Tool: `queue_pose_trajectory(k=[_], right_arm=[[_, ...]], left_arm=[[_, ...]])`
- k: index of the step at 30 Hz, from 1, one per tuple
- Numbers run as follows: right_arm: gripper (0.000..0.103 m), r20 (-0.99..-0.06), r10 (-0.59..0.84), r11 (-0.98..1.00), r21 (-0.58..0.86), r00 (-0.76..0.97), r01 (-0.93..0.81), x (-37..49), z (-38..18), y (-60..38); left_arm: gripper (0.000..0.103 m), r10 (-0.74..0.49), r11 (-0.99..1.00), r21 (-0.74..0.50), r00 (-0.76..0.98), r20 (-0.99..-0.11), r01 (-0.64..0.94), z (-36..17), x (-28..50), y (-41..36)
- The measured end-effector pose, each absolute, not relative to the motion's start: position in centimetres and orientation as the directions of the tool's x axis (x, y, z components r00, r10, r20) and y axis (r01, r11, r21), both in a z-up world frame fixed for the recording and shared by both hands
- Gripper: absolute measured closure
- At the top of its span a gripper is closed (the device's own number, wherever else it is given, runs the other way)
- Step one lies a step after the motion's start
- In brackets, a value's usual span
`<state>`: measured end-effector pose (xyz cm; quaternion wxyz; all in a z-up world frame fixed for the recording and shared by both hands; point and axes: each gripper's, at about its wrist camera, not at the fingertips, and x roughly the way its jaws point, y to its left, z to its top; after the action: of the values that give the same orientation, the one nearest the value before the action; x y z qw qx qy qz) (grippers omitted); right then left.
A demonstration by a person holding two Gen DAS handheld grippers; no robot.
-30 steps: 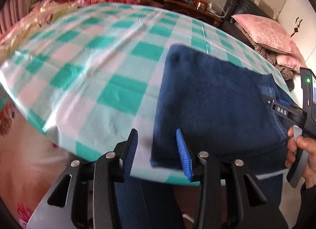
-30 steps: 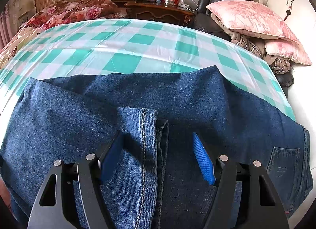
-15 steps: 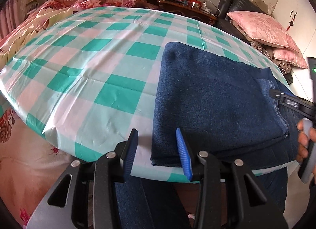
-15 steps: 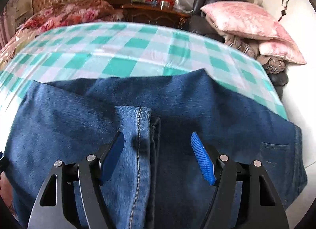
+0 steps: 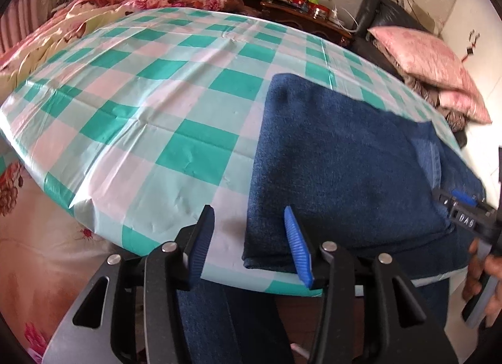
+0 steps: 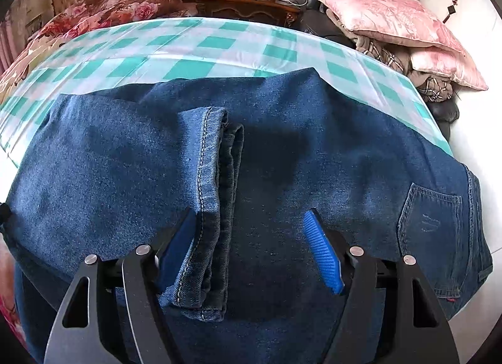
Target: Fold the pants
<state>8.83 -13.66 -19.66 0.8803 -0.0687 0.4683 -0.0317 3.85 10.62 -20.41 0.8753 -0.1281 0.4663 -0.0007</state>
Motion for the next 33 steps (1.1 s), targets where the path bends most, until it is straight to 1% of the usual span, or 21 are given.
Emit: queue_pose_trajectory(k=[6,10,12,13,14,17,19,23,28,33], right_arm=[[0.032,-0.819,-0.115,0.990,-0.143,0.562,-0.006,8.9,-19.7,-13.9],[0.031,-0.817,-0.118,0.989,-0.147,0.565,-0.005,8.9,-19.8,-13.9],[0.030,-0.816,-0.118,0.989,-0.146,0.566,-0.004,8.9,-19.8,-14.0],[0.030,-0.816,-0.118,0.989,-0.146,0.566,-0.003,8.9,-19.8,-14.0],[0.030,-0.815,-0.119,0.989,-0.146,0.567,-0.003,8.9,-19.8,-14.0],[0.030,-0.816,-0.120,0.989,-0.147,0.566,-0.002,8.9,-19.8,-14.0],[0.029,-0.815,-0.122,0.989,-0.150,0.567,-0.003,8.9,-19.8,-14.0],[0.028,-0.814,-0.128,0.988,-0.155,0.567,0.000,8.9,-19.7,-14.0],[0.027,-0.813,-0.139,0.986,-0.165,0.566,0.004,9.0,-19.7,-13.9],[0.025,-0.811,-0.151,0.984,-0.177,0.565,0.009,9.0,-19.7,-13.8]], left_arm=[[0.056,-0.124,0.966,-0.228,0.557,-0.822,-0.123,-20.7,3.6,10.4],[0.057,-0.126,0.969,-0.221,0.541,-0.831,-0.114,-20.7,3.5,10.2],[0.064,-0.146,0.967,-0.234,0.534,-0.833,-0.100,-20.6,3.6,10.1],[0.071,-0.160,0.965,-0.245,0.533,-0.831,-0.093,-20.6,3.6,10.0],[0.076,-0.174,0.963,-0.256,0.532,-0.829,-0.084,-20.6,3.7,9.9],[0.081,-0.162,0.969,-0.236,0.534,-0.829,-0.072,-20.3,3.7,9.6],[0.083,-0.173,0.965,-0.252,0.543,-0.821,-0.074,-20.0,3.6,9.8],[0.086,-0.177,0.964,-0.259,0.568,-0.804,-0.066,-19.1,3.3,9.8],[0.086,-0.170,0.969,-0.244,0.595,-0.786,-0.046,-17.8,3.1,9.5],[0.087,-0.181,0.965,-0.257,0.606,-0.775,-0.041,-17.4,3.0,9.6]])
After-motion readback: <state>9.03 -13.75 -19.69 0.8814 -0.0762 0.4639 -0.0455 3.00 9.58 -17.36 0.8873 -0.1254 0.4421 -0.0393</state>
